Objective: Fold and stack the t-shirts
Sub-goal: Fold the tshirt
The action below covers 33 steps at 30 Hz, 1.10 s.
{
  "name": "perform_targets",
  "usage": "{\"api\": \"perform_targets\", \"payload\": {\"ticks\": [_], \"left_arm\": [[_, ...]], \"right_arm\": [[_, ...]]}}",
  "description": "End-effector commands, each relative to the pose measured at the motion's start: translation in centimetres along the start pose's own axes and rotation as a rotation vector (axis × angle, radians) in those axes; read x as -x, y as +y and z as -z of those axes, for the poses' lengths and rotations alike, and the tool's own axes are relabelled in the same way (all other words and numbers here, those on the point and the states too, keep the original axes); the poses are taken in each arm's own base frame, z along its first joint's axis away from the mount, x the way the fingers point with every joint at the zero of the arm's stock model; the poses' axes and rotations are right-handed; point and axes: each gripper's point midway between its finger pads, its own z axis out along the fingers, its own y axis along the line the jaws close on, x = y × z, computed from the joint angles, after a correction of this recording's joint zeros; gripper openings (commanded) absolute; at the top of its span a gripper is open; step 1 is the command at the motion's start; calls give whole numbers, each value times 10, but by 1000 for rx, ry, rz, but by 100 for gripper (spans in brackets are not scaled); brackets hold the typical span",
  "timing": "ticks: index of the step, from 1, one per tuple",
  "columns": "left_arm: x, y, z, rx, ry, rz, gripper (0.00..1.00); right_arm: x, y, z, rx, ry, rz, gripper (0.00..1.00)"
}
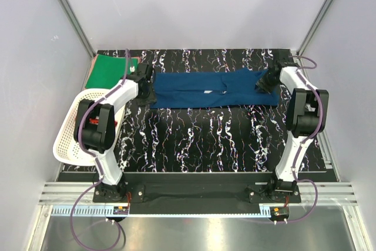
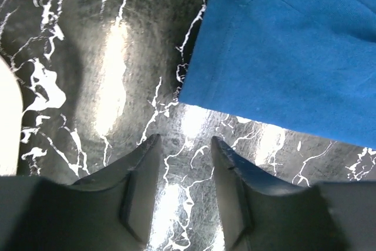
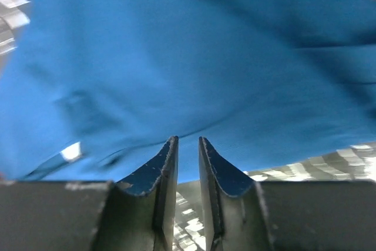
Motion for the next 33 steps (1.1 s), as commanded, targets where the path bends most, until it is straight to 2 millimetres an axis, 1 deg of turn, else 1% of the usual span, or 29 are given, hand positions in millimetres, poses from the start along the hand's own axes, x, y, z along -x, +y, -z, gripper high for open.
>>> {"api": "perform_targets", "payload": {"ticks": [1,3,4,7,8,9,10,11,12,13,14,18,20,23,25,28,29,30,31,32,33], "left_arm": [[11,-12,-6,-47,-15,-9,48],[5,-11,-18,-38,6,-14,50],[3,-13,-21,-46,12,-19,50],[-1,-12,-33,-34,32,-25,52],[-2,-11,-36,-24,33,-26,52],[-7,-7,-40,-4,51,-27,52],[-7,-4,-42,14,52,-28,50],[-5,-3,-43,21,53,-28,30],[-11,1,-46,45,80,-27,19],[-11,5,-46,63,80,-28,8],[-13,8,-45,77,87,-28,0],[-13,19,-36,114,64,-31,0],[-13,23,-29,125,58,-32,0],[-20,24,-23,113,71,-31,0],[-31,22,-21,88,96,-33,0],[-40,11,-13,20,112,-38,0],[-37,4,-7,-16,95,-40,0],[-34,-2,-3,-51,85,-48,10],[-33,-12,2,-107,83,-48,21],[-23,-19,6,-144,44,-45,40],[-18,-23,8,-163,29,-45,44]], "right_arm": [[5,-33,-7,-81,-26,12,26],[5,-48,-14,-121,-21,-2,25],[4,-55,-18,-138,-19,-4,24],[5,-72,-22,-181,-27,-18,23],[4,-74,-22,-183,-28,-16,23],[6,-75,-24,-185,-35,-13,22],[8,-81,-24,-209,-43,-6,22],[8,-84,-26,-221,-44,-3,22],[7,-90,-28,-242,-38,-1,22],[8,-92,-28,-252,-42,7,22],[10,-99,-28,-278,-50,5,21],[16,-114,-24,-325,-70,18,20],[19,-117,-24,-331,-76,23,20],[25,-117,-25,-330,-82,41,20],[30,-116,-26,-319,-88,58,21],[32,-107,-29,-278,-82,75,23],[33,-107,-30,-271,-84,80,24],[39,-103,-29,-262,-100,89,24],[40,-101,-29,-256,-102,94,25],[41,-96,-28,-236,-97,94,26],[45,-90,-25,-218,-105,89,26]]}}
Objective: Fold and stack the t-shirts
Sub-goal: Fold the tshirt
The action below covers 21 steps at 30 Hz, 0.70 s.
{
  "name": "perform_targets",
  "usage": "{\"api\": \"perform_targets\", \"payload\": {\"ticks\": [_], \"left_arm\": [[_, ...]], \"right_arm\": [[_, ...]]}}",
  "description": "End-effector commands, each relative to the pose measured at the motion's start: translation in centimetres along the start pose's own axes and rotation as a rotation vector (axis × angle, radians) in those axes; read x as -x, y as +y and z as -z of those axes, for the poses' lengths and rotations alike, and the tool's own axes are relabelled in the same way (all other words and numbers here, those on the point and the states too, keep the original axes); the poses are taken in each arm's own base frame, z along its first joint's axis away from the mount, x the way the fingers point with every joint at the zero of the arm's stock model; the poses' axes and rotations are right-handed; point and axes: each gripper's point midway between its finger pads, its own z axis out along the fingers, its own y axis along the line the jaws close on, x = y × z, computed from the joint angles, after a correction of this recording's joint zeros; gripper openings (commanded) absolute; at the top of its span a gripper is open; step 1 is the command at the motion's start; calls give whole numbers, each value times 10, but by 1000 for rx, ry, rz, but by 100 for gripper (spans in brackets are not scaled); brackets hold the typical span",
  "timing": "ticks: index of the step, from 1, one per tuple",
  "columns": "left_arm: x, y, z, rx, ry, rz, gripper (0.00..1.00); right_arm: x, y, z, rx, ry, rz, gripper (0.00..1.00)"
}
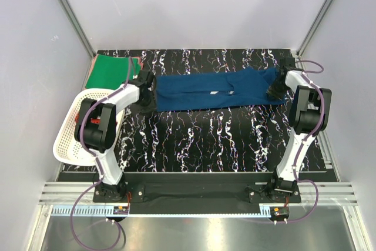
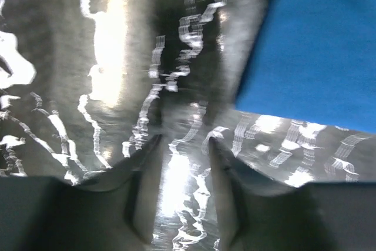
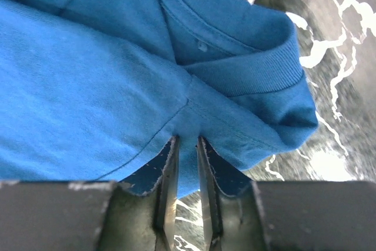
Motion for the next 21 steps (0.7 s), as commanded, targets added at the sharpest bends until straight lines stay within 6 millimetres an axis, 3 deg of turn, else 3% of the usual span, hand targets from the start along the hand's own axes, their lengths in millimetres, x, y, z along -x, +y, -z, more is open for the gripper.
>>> {"api": "perform_targets", "payload": {"ticks": [1,4,8,16,17,19,20,21], "left_arm": [[33,-35,31,-175,-128,-6,44],[39,-45,26,-209,-134,3,47],[37,-45,5,-192,-121,49,49],[41,-51,-22,-179,-104,73,50],[39,-50,-27,-172,-92,71,48],[38,-50,-29,-168,-82,72,33],[36,-43,-29,-131,-78,74,13],[34,-41,-28,-121,-72,74,6]], "right_arm": [[23,9,2,39,-50,12,27],[28,18,14,79,-64,-2,28],[32,20,28,90,-80,-12,29],[27,17,33,87,-77,-21,30],[24,12,33,64,-73,-24,30],[23,8,32,47,-77,-28,30],[25,7,31,45,-89,-26,30],[25,5,28,34,-88,-14,30]]}}
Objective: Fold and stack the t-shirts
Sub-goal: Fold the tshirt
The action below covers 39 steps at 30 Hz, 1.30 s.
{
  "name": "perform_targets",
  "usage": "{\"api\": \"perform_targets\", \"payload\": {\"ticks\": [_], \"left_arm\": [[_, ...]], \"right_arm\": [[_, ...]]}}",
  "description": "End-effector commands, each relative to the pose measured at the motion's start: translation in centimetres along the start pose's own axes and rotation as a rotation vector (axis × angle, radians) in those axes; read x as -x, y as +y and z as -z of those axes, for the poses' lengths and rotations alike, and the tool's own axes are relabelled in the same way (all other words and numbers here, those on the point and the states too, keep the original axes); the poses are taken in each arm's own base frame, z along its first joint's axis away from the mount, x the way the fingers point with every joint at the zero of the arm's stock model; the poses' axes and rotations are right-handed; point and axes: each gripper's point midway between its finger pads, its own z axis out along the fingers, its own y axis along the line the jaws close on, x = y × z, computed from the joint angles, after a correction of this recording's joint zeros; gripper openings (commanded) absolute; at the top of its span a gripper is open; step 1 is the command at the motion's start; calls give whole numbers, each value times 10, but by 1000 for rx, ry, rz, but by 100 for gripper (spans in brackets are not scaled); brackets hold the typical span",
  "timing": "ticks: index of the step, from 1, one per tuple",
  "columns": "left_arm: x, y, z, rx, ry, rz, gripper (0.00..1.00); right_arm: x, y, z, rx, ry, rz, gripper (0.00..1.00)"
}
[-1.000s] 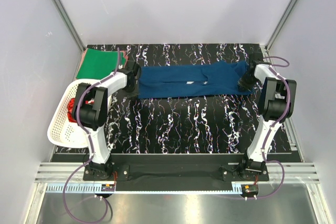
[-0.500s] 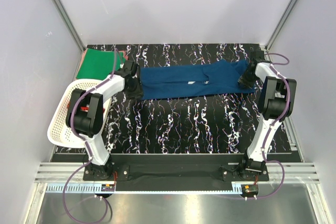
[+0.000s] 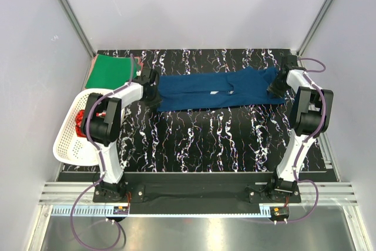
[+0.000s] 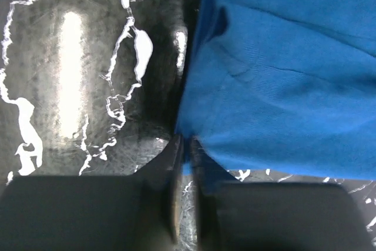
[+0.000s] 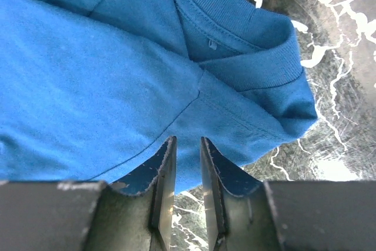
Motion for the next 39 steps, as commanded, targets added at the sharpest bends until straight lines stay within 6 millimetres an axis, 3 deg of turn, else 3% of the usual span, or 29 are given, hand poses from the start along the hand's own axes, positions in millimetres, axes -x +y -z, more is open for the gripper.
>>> {"api": "perform_targets", "payload": {"ticks": [1,6,13,17,21,25,26,28,29,31,32,34,35,36,37,38,39], "left_arm": [[-4,11,-2,58,15,-4,0],[-25,36,20,129,42,-25,0],[-53,31,31,64,104,-5,0],[-81,18,37,9,140,5,0],[-127,18,46,-27,200,38,3],[-161,0,57,-127,192,98,25],[-168,-7,60,-148,196,134,27],[-183,-33,77,-241,201,104,32],[-185,-43,84,-261,200,104,34],[-188,-56,102,-279,189,52,39],[-174,-69,114,-309,157,26,42],[-158,-72,126,-296,128,-11,48],[-130,-82,138,-299,41,-64,51],[-119,-79,136,-257,21,-84,52],[-109,-67,135,-203,18,-85,52],[-90,-72,141,-211,-13,-116,53],[-79,-60,132,-169,-5,-94,53]], "right_arm": [[14,-4,14,-17,-60,5,30],[15,-22,-10,-93,-46,39,27],[15,-36,-25,-145,-28,42,18],[24,-19,-33,-68,-27,74,17],[33,0,-45,6,-8,100,19],[38,18,-63,78,21,110,22],[51,28,-61,113,-6,114,23],[50,41,-71,169,20,128,25],[69,54,-63,213,-19,142,26],[72,65,-63,261,4,157,29],[89,76,-51,286,-38,163,31],[98,90,-30,347,-51,162,36],[102,97,-19,375,-60,151,38],[105,102,-8,399,-70,144,44],[112,110,17,440,-96,141,46],[108,112,23,454,-83,118,50],[106,115,34,474,-81,109,54]]}}
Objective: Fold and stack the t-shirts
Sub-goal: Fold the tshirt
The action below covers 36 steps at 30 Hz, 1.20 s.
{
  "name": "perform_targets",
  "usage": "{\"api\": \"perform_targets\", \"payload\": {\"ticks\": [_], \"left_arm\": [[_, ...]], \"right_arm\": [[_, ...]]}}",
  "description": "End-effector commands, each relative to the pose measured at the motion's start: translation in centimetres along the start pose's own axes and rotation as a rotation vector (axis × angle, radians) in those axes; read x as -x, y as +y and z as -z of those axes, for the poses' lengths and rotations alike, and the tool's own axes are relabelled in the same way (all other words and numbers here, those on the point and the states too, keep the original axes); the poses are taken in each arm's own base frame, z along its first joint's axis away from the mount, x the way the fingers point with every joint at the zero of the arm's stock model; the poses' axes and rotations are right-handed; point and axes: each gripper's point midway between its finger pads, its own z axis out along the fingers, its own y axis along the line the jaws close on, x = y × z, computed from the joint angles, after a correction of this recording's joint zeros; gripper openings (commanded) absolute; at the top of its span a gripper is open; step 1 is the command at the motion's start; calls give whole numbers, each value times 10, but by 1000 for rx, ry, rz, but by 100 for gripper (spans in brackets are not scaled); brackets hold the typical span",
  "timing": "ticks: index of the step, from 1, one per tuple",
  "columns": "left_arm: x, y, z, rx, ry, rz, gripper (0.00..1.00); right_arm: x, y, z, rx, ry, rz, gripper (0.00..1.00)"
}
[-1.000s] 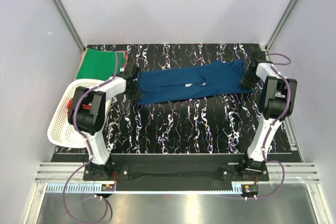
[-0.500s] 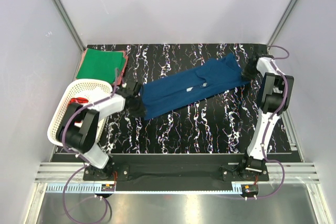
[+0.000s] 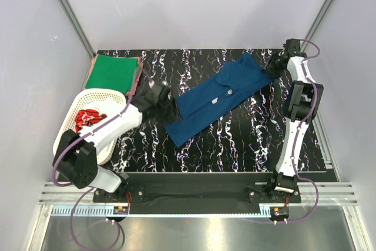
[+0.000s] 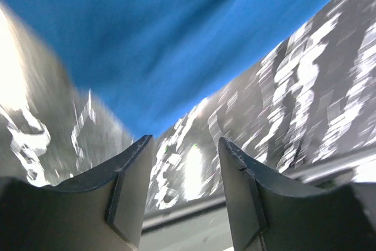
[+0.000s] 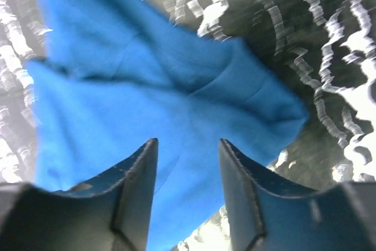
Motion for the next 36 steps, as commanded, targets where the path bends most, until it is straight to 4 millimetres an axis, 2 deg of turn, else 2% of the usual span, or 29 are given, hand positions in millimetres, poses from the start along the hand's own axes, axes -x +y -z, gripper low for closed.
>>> {"api": "perform_targets", "payload": {"ticks": [1,3,4,5,7,9,10,12,13,15,20,21,25,28,29,30,34,36], "left_arm": [[51,23,10,97,-82,-59,54],[64,33,7,117,-97,-51,57],[77,45,5,145,-134,-41,58],[83,49,2,149,-134,-63,58],[93,61,-12,177,-103,-74,58],[93,71,-30,221,-61,-94,57],[99,69,-33,223,-59,-117,56],[95,82,-44,285,-21,-127,56],[97,87,-46,310,-22,-136,56],[99,102,-47,376,-33,-135,56],[110,117,-41,438,-70,-112,58],[112,121,-38,452,-71,-106,58],[132,113,-25,444,-123,-120,58],[137,102,-31,393,-97,-160,60],[136,98,-35,369,-71,-174,60],[129,103,-45,379,-24,-181,60],[116,109,-63,373,63,-205,60],[110,106,-71,335,91,-207,59]], "right_arm": [[23,60,75,192,-69,-1,56],[16,69,87,232,-60,-50,57],[19,86,103,308,-80,-42,56],[0,83,96,324,-28,-98,53],[-21,91,96,379,12,-126,42],[-35,102,96,402,27,-135,36],[-46,99,90,397,41,-139,32],[-59,100,83,391,67,-138,31],[-71,96,75,377,92,-134,30],[-80,88,64,347,103,-140,28],[-99,58,31,255,135,-129,26],[-110,47,19,217,172,-140,25],[-118,27,4,142,197,-99,25],[-112,18,4,95,176,-61,27],[-111,15,4,78,178,-57,27],[-110,10,2,63,185,-54,28],[-98,14,6,60,199,-4,31],[-94,19,5,81,203,7,32]]}}
